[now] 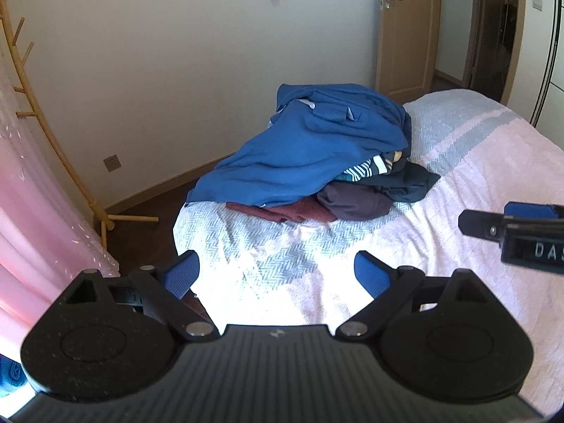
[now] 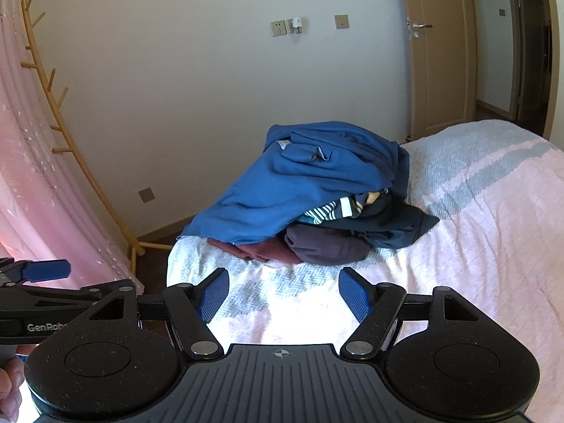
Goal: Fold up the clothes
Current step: 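Grasp the navy-blue garment edge with the left tool while the right tool grasps another edge, then lift the navy garment off the pile with both tools and carry it onto the open bed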
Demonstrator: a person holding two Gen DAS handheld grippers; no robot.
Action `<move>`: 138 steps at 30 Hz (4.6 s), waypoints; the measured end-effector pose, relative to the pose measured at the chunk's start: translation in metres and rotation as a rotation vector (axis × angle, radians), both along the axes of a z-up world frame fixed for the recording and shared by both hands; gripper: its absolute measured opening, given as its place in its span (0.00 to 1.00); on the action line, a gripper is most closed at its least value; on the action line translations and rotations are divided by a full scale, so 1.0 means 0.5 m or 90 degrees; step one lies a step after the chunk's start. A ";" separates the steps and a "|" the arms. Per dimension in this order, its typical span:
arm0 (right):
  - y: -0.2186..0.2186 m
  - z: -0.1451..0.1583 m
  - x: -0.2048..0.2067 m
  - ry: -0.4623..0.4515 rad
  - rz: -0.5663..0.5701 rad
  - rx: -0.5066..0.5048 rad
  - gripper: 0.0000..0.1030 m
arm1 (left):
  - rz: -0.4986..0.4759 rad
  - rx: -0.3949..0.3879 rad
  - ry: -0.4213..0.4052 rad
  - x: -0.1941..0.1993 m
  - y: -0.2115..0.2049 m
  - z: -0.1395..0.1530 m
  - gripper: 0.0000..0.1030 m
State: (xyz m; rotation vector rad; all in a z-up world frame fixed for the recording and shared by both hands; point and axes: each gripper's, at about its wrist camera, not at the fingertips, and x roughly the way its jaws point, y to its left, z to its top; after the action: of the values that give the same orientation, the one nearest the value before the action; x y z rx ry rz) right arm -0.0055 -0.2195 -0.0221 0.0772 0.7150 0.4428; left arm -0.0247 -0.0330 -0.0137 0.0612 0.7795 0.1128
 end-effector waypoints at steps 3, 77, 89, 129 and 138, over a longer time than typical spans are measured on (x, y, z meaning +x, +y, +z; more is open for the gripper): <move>-0.006 -0.007 0.012 0.007 -0.007 0.005 0.70 | -0.005 0.009 0.003 0.011 0.007 -0.005 0.90; -0.113 0.063 0.003 -0.105 -0.321 -0.221 0.00 | -0.960 0.278 -0.295 0.314 -0.177 -0.072 0.02; -0.225 0.121 -0.577 -0.108 -0.498 -0.238 0.00 | -1.188 0.091 -0.181 -0.168 -0.349 0.018 0.03; -0.482 -0.470 -0.343 0.181 -0.414 0.121 0.78 | -0.800 0.025 0.218 0.374 -0.382 -0.297 0.02; -0.543 -0.440 -0.400 0.167 -0.493 0.258 0.06 | -0.822 0.003 0.219 0.335 -0.388 -0.327 0.33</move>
State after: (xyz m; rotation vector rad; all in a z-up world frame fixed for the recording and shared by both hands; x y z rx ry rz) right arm -0.2057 -0.4912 -0.2421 0.7773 0.7815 -0.1787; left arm 0.1429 -0.2271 -0.1773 0.5836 0.9534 -1.1449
